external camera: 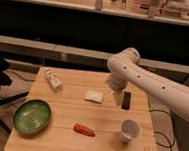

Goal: Wipe the white sponge on the table

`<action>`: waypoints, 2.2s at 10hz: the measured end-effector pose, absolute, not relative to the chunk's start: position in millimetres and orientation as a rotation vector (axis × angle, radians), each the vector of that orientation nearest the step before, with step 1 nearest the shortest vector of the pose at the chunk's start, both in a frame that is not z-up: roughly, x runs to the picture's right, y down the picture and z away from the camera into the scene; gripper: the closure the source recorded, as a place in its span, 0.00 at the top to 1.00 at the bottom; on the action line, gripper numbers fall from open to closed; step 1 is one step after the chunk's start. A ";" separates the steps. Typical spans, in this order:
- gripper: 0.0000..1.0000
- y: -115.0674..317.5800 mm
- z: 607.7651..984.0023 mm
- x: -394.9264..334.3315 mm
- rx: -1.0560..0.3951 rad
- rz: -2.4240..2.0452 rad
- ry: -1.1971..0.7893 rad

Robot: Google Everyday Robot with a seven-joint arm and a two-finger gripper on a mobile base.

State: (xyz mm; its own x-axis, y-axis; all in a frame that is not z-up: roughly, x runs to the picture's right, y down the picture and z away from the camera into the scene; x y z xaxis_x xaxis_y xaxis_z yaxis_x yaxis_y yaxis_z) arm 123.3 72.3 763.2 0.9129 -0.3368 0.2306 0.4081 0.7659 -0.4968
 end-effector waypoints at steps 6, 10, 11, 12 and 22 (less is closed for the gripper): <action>0.80 78.4 783.8 117.1 -0.586 -0.449 -0.190; 0.80 84.9 793.7 120.2 -0.604 -0.492 -0.215; 0.80 86.8 797.9 120.7 -0.608 -0.502 -0.224; 0.80 87.7 800.3 118.2 -0.610 -0.510 -0.231; 0.80 97.5 820.2 111.7 -0.626 -0.629 -0.275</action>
State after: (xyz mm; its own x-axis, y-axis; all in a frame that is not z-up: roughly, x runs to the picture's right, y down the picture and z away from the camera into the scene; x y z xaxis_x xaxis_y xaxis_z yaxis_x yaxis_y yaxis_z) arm 111.7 97.5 820.2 0.7809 -0.4623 0.4201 0.6223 0.6336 -0.4596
